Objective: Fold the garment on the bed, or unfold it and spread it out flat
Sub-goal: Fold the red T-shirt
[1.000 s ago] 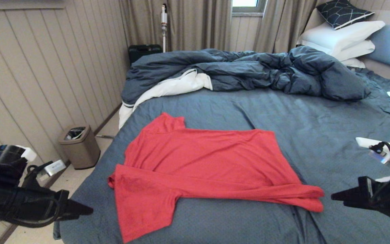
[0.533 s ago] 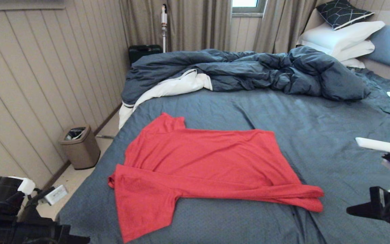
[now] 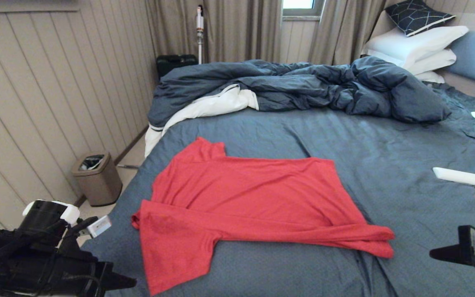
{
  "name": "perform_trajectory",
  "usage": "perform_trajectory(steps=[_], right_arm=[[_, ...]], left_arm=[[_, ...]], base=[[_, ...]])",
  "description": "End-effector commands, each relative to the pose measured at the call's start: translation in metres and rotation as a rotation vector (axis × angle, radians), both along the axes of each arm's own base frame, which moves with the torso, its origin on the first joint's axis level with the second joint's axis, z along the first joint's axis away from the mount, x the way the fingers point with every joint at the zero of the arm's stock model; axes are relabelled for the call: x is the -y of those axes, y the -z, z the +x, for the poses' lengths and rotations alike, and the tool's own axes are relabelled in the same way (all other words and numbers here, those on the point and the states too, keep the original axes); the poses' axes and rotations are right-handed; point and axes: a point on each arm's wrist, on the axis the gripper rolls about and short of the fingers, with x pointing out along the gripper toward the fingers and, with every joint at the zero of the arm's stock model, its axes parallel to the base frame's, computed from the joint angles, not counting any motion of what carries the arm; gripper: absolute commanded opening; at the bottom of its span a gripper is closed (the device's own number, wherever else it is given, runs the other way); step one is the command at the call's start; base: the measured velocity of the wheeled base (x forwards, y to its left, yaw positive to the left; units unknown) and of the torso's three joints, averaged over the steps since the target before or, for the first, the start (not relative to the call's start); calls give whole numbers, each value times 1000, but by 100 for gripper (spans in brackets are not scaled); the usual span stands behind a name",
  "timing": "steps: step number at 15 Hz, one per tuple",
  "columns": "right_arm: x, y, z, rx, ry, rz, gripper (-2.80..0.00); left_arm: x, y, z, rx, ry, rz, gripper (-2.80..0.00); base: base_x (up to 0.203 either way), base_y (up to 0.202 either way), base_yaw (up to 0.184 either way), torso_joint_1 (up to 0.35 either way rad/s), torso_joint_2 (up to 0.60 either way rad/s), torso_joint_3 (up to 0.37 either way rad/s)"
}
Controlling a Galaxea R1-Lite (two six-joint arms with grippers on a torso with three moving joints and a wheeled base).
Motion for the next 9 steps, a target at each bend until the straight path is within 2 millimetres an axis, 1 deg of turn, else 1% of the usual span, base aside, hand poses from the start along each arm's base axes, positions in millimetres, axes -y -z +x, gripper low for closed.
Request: perform_trajectory(steps=[1,6,9], right_arm=[[0,0,1,1,-2,1,-280],[1,-2,4,10,-1,-2,-280],[2,-5,5,19,2,-7,-280]], left_arm=[[3,8,9,-37,7,3,0],[13,9,32,-42,1,-10,0],[25,9,37,-42,31,-16,0]], base=[[0,0,0,0,0,0],[0,0,0,0,0,0],[0,0,0,0,0,0]])
